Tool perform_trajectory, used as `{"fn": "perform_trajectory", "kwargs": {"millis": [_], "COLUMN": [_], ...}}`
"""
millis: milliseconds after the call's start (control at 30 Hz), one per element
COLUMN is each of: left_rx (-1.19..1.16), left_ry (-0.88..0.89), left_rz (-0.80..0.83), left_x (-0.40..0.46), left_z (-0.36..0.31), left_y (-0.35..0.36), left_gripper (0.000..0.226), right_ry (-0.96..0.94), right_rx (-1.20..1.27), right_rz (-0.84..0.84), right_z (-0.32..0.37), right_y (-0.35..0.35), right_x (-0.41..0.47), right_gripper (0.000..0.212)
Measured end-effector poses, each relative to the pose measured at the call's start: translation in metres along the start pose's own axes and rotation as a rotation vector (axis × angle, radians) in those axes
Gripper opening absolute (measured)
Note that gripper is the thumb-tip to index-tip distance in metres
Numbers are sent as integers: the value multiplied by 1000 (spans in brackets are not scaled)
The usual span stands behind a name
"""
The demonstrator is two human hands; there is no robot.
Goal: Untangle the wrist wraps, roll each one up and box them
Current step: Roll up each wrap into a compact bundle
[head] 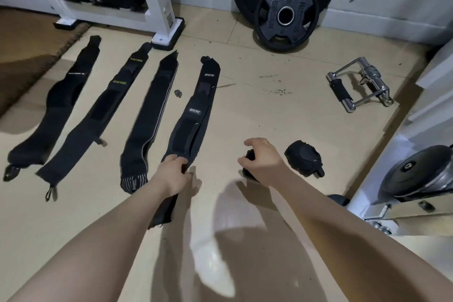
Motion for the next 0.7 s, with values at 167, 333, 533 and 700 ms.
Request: {"fn": "perform_trajectory", "kwargs": {"millis": [167,333,533,700], "left_rx": [-99,-109,-149,-457], "left_ry": [-73,-61,-75,-200], "left_rz": [-24,18,134,208], "left_x": [-18,-19,-22,-34], "left_z": [52,106,162,181], "left_y": [-42,-37,17,42], "left_gripper": [62,46,20,54], "right_ry": [41,173,259,372], "right_rx": [21,13,-164,-44], "right_rz": [60,173,246,244], "right_z": [52,67,64,64], "right_y": [37,125,204,238], "right_x": [-10,-25,-42,-50], "right_gripper": [45,40,37,34]}}
Point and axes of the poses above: each hand's wrist, its own x-axis towards the middle knuckle, its own y-axis out of the palm, z = x × y, the point moved 7 cm from there along x, towards the middle knuckle, and after that the axes turned 11 degrees about y, right-handed, at the moved point
